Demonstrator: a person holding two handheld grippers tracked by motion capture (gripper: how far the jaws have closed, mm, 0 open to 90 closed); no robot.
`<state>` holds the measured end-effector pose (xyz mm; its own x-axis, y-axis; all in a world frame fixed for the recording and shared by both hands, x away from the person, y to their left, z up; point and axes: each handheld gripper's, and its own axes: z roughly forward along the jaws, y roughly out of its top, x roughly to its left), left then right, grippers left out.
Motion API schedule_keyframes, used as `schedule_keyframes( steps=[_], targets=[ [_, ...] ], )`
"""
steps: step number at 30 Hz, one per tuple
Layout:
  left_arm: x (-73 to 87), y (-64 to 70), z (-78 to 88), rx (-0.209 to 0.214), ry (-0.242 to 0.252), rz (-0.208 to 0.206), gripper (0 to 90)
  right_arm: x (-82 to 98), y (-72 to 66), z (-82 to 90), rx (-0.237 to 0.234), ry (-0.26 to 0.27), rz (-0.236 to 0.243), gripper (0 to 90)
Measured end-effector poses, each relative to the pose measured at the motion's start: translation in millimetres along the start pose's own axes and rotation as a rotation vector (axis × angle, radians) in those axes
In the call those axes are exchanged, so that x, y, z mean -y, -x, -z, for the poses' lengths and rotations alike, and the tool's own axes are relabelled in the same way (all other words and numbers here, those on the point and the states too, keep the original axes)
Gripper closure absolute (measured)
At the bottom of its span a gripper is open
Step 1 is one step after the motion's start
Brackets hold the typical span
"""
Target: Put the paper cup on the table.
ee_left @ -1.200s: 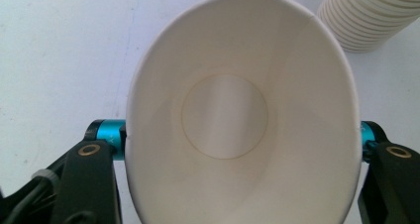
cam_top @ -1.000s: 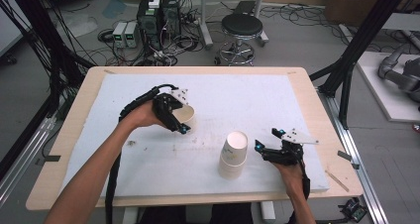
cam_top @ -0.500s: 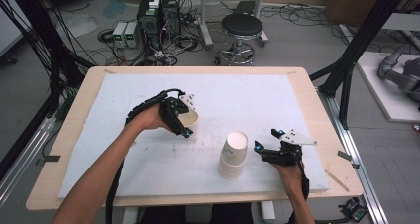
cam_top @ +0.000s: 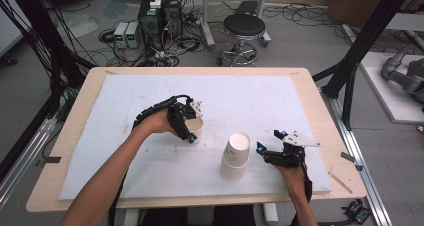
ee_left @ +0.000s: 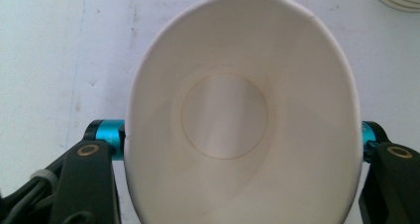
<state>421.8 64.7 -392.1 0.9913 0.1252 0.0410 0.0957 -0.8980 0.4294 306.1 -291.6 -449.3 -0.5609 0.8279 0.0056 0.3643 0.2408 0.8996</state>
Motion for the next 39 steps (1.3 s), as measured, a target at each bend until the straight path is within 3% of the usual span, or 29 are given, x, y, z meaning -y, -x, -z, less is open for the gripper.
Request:
schedule_keyframes(
  steps=[11,15,16,18,26,33,39],
  targets=[
    [-2.3,1.6,-7.2,0.0,0.004,0.007,31.0,0.3,-0.1,0.6,-0.006,0.005,0.003,16.4],
    [-1.1,2.3,-10.7,-0.008,0.022,0.013,27.1,0.4,0.0,0.7,-0.007,0.007,0.004,16.4],
    [-0.3,2.5,-11.5,-0.01,0.024,0.013,22.8,0.4,-0.3,0.8,-0.008,0.006,0.003,16.4],
    [3.7,1.7,-13.2,-0.003,0.053,0.033,18.4,0.4,-0.3,0.6,-0.009,0.006,0.005,16.4],
    [12.2,2.2,-16.6,0.009,0.077,0.063,15.9,0.3,0.0,0.3,-0.013,0.003,0.006,16.4],
    [12.4,2.0,-14.7,0.012,0.093,0.065,15.4,0.4,0.0,0.5,-0.015,0.004,0.006,16.4],
    [24.4,0.5,-3.4,0.002,0.123,0.11,12.5,0.7,-0.1,1.0,-0.019,0.008,0.005,16.4]
  ],
)
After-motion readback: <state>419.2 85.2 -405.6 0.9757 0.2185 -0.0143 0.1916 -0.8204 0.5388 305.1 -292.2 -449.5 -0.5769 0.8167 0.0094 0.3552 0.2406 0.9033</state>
